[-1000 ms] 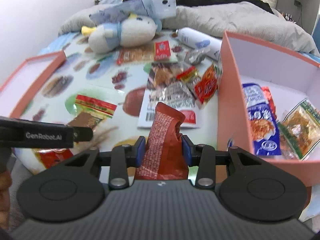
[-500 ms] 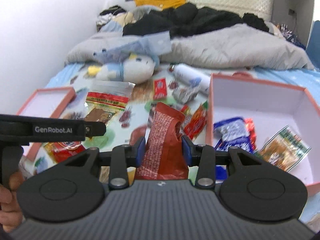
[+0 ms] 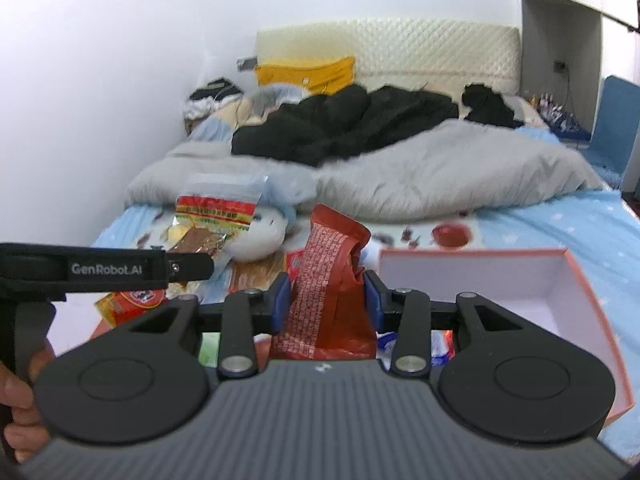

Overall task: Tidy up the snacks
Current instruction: 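Lift spicy-strip pack with left tool while right tool lifts red wrapper toward box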

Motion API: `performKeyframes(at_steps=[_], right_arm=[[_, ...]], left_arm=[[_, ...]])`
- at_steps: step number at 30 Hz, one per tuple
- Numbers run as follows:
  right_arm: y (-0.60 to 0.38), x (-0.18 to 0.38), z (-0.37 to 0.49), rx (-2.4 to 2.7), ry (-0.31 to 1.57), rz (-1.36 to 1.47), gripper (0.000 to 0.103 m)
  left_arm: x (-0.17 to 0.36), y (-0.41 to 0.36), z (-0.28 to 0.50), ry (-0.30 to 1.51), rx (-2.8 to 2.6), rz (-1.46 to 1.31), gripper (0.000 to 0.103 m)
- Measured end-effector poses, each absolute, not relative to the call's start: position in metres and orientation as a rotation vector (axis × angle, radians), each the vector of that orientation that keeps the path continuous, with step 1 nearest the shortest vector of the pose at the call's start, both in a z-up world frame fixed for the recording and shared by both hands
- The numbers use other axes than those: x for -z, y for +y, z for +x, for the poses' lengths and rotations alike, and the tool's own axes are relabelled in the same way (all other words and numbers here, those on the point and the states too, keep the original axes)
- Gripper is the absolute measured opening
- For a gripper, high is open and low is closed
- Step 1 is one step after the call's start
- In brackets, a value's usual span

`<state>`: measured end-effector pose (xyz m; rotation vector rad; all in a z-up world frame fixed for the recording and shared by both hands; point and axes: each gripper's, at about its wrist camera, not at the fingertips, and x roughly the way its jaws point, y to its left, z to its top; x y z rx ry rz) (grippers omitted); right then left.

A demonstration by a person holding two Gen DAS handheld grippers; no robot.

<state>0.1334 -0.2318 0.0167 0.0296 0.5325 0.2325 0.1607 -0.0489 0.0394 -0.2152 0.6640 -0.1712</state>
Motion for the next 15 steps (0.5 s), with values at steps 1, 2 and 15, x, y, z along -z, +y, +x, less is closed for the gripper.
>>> performKeyframes(at_steps=[1,2,15], right_arm=[[-0.236,-0.021,0.134,-0.229,0.521,0.031,0.042],[-0.239,-0.023,0.135,-0.224,0.512,0.031,0.042],[-0.301,-0.025,0.144,-0.113,0.464,0.043,0.042]], left_arm=[[-0.044,-0.053,0.162,0.655,0.177,-0.212,0.063],[-0.049,-0.057,0.163,0.648,0.183,-0.209,0.063],[-0.068,-0.135,0.19,0.635,0.287,-0.152,0.063]])
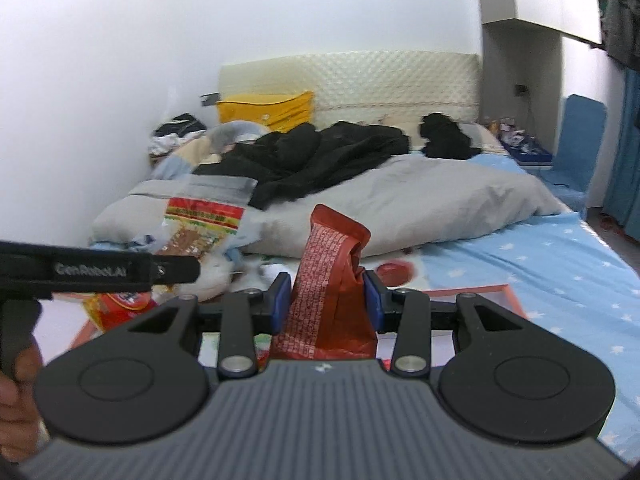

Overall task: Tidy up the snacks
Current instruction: 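Lift spicy-strip pack with left tool while right tool lifts red wrapper toward box, then open both tools over box to drop the snacks inside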

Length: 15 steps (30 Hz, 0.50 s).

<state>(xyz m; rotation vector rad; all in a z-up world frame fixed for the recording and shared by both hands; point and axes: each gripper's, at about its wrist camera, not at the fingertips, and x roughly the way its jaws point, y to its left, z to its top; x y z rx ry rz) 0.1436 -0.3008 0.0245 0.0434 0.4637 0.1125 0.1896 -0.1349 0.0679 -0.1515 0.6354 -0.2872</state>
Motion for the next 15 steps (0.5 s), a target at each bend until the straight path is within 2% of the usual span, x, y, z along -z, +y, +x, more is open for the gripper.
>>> performKeyframes(at_steps=[6,15], right_arm=[[-0.337,-0.005,0.154,-0.048,0.506,0.061,0.042],[-0.377,0.041,0.174,0.035,0.616,0.093,0.042]], left_arm=[[-0.046,-0.178,0.209,0.688,0.338,-0.115,0.063],[0.015,-0.236,0.243,0.817,0.393,-0.066,0.063]])
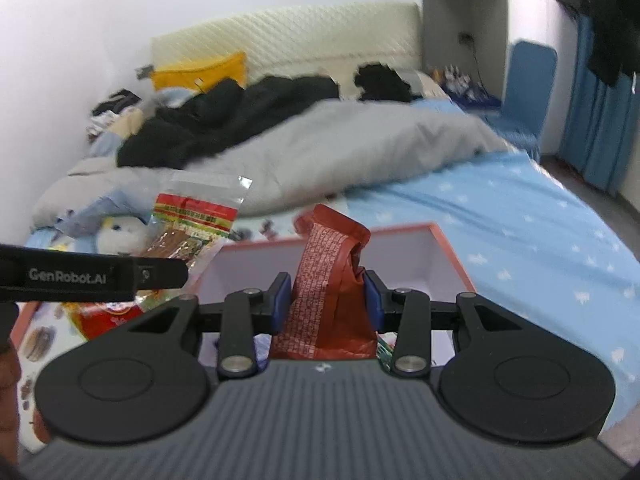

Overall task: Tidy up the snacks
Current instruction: 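Open both tools over box to drop the snacks inside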

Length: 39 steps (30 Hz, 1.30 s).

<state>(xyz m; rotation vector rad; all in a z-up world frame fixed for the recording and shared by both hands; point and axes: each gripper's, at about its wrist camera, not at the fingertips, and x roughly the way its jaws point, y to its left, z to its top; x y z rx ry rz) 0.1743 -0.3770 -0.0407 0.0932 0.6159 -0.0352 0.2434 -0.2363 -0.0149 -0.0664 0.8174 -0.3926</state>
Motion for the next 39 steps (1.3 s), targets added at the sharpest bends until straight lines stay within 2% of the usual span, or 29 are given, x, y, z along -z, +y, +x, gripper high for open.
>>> performKeyframes(at_steps=[12,13,16,17,24,39], right_arm=[[-0.4,0.11,0.179,0.099,0.772,0.154,0.043],[-0.401,0.114,0.178,0.106,0.782,0.178,0.046],[-0.409,0.121,0.177,0.118,0.803,0.22,0.071],[-0.409,0.122,0.176,0.128,0.801,0.223,0.073],[-0.406,0.116,0.17,0.105,0.784,0.205,0.073],[-0.385,0.042,0.132,0.054,0.588,0.203,0.073]], left_arm=[[0.084,-0.265,0.265,0.954,0.429,-0.027,0.065],[0.086,-0.266,0.265,0.958,0.433,-0.026,0.066],[0.093,-0.267,0.265,0.975,0.442,-0.026,0.081],[0.094,-0.266,0.265,0.979,0.429,-0.027,0.085],[0.083,-0.257,0.258,0.953,0.414,-0.025,0.085],[-0.001,-0.222,0.214,0.763,0.438,-0.06,0.085]])
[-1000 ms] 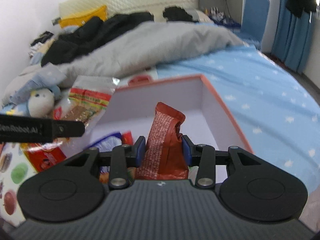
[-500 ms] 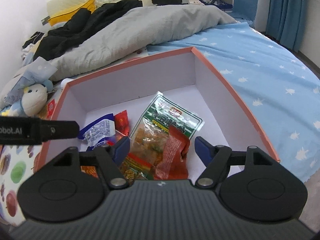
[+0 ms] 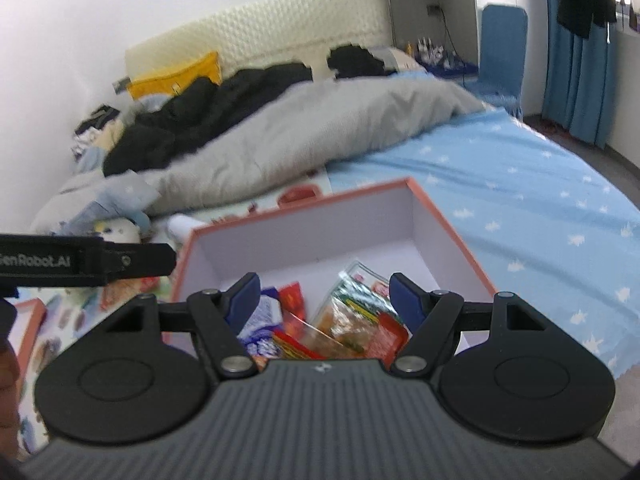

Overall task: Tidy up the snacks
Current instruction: 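Open both tools over box to drop the snacks inside, then move both tools back over the snack pile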

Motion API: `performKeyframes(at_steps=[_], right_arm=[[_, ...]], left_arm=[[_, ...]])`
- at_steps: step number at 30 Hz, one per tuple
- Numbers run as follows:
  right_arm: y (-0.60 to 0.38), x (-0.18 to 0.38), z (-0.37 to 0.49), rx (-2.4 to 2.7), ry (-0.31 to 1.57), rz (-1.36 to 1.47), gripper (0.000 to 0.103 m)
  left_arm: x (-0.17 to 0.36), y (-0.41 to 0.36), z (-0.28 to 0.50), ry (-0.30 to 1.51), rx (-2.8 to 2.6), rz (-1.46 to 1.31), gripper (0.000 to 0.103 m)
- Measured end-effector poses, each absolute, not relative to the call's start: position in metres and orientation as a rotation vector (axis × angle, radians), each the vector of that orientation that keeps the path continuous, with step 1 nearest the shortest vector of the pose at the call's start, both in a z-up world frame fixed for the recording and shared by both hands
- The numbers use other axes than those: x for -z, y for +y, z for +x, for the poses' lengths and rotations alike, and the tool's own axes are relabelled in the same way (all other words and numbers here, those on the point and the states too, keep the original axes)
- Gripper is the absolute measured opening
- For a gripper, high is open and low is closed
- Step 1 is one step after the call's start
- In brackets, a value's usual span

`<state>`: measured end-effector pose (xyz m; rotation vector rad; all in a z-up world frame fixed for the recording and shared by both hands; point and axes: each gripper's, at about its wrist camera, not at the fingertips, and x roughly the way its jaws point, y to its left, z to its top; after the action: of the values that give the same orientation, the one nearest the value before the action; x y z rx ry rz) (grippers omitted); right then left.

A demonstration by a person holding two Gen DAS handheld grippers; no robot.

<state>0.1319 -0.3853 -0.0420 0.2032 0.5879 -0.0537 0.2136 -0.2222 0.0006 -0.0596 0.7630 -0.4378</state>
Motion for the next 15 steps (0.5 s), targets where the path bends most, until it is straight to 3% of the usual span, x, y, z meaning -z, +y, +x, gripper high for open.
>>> performKeyframes(at_steps=[15], right_arm=[[-0.342,-0.005,0.089,-0.009,0.435,0.171,0.073]], left_arm=[[-0.048,-0.158,0.151,0.632,0.387,-0.089,0.085]])
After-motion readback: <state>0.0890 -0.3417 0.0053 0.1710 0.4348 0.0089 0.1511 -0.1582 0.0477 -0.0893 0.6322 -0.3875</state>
